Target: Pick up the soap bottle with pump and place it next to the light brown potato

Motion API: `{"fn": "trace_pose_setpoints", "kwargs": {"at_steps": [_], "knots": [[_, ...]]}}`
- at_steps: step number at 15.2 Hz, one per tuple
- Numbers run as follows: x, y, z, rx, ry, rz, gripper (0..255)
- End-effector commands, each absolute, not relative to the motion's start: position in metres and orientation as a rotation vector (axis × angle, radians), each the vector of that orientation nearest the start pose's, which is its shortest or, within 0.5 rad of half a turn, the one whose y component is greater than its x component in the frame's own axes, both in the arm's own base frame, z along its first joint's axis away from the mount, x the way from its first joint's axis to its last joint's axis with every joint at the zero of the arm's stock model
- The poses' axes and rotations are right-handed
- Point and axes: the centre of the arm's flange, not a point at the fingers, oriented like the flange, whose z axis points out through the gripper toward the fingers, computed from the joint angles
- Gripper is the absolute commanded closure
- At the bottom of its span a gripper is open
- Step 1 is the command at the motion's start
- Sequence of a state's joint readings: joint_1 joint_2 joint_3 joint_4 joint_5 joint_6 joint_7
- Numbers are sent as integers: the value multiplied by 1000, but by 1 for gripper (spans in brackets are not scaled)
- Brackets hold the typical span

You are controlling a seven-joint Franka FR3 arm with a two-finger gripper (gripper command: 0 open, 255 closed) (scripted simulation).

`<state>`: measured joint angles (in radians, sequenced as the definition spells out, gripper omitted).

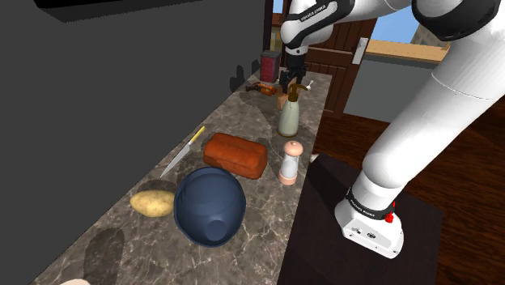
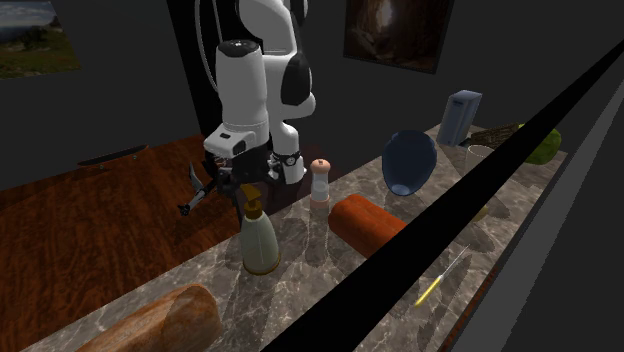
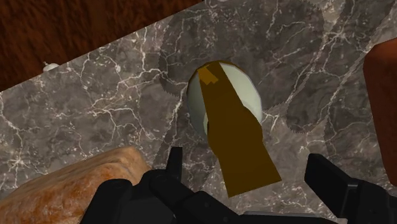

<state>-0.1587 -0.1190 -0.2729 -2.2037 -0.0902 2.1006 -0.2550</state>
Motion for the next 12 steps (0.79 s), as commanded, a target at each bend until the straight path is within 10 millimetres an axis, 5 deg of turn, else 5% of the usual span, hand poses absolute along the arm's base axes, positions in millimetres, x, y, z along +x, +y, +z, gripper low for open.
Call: {"fn": "trace_pose_setpoints", "kwargs": {"at_steps": [1,8,9,12], "knots": [[458,-220,425,-3182,207,6,0],[458,-220,425,-3182,207,6,0],[458,-220,425,-3182,207,6,255],[458,-220,425,-3182,207,6,255]]}}
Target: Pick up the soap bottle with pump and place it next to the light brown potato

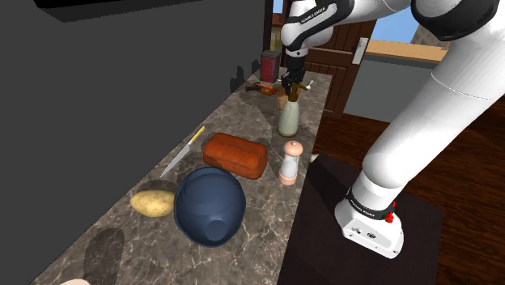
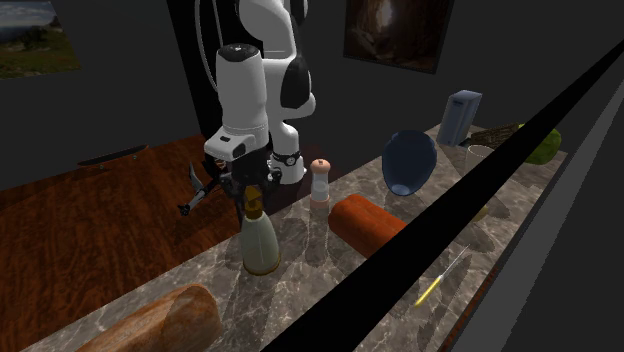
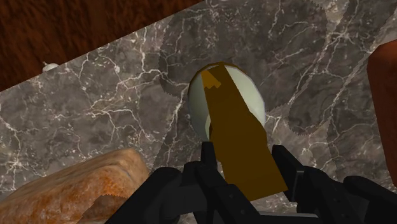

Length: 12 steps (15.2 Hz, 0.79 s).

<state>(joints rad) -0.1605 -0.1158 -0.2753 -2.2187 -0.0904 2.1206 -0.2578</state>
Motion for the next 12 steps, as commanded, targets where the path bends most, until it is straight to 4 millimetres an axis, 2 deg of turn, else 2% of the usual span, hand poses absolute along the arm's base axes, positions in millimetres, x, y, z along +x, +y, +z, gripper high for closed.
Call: {"fn": "trace_pose_setpoints", "kwargs": {"at_steps": [1,6,12], "knots": [[458,-220,425,-3182,207,6,255],[458,-220,424,-3182,207,6,255],[458,-220,456,-3182,207,6,255]]}}
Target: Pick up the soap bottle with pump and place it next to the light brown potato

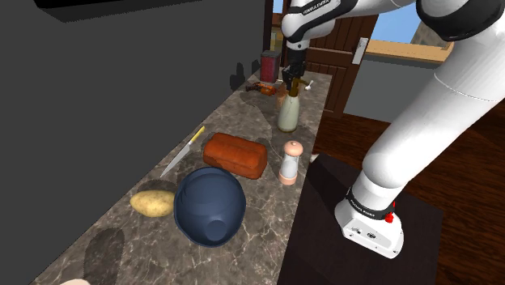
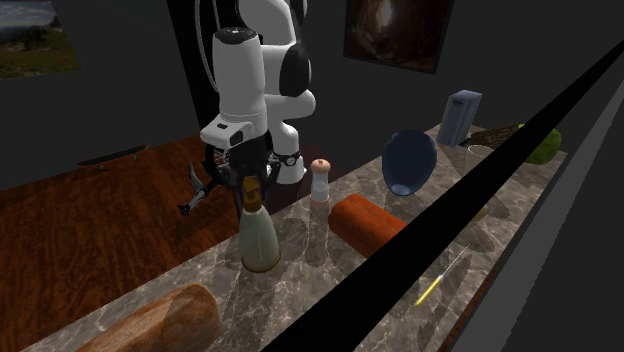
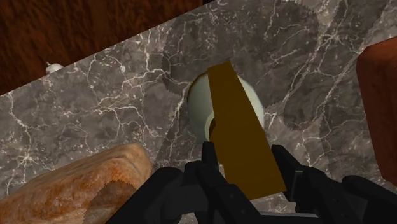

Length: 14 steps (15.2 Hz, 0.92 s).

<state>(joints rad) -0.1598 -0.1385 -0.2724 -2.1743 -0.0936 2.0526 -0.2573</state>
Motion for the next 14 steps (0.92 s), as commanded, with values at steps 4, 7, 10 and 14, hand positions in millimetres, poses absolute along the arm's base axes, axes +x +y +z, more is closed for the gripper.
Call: {"fn": "trace_pose_setpoints", "kwargs": {"at_steps": [4,7,10,14], "knots": [[458,-220,477,-3182,207,6,255],[458,-220,493,-3182,207,6,255],[458,-220,509,-3182,207,6,255],[458,-220,530,-3182,207,6,255]]}}
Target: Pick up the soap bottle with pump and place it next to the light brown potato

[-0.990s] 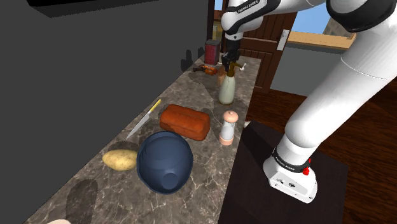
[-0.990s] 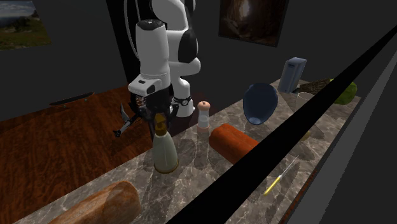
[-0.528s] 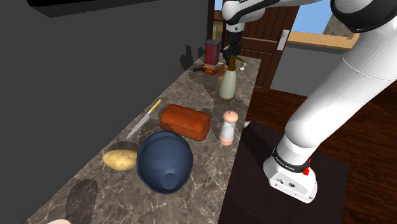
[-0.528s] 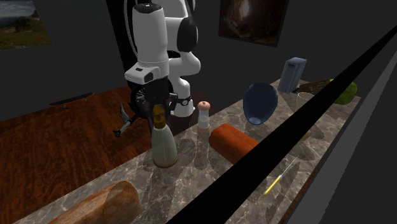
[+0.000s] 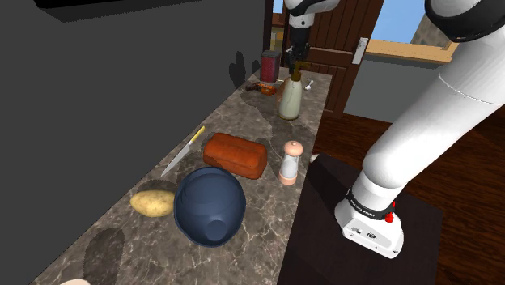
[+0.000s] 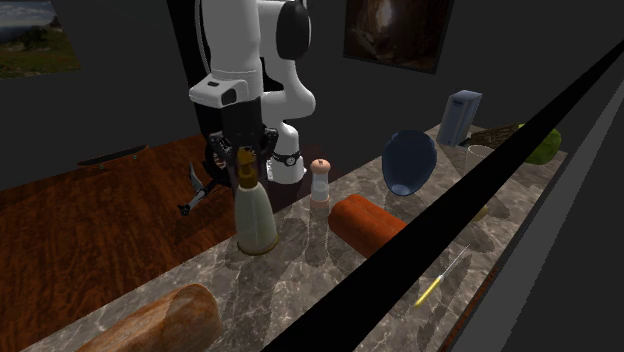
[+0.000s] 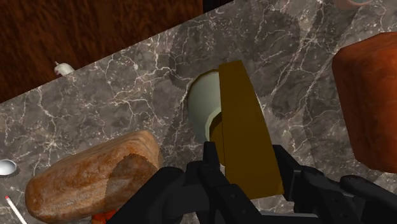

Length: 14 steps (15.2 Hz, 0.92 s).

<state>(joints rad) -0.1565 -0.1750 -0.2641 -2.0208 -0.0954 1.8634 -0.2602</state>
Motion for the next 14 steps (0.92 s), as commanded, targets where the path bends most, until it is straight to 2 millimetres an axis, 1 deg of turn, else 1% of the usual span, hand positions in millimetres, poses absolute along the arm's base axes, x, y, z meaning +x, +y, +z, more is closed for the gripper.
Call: {"fn": "trace_pose_setpoints", "kwargs": {"at_steps": [1,14], "knots": [[458,-220,535,-3182,207,6,255],[458,-220,604,-3182,207,6,255]]}}
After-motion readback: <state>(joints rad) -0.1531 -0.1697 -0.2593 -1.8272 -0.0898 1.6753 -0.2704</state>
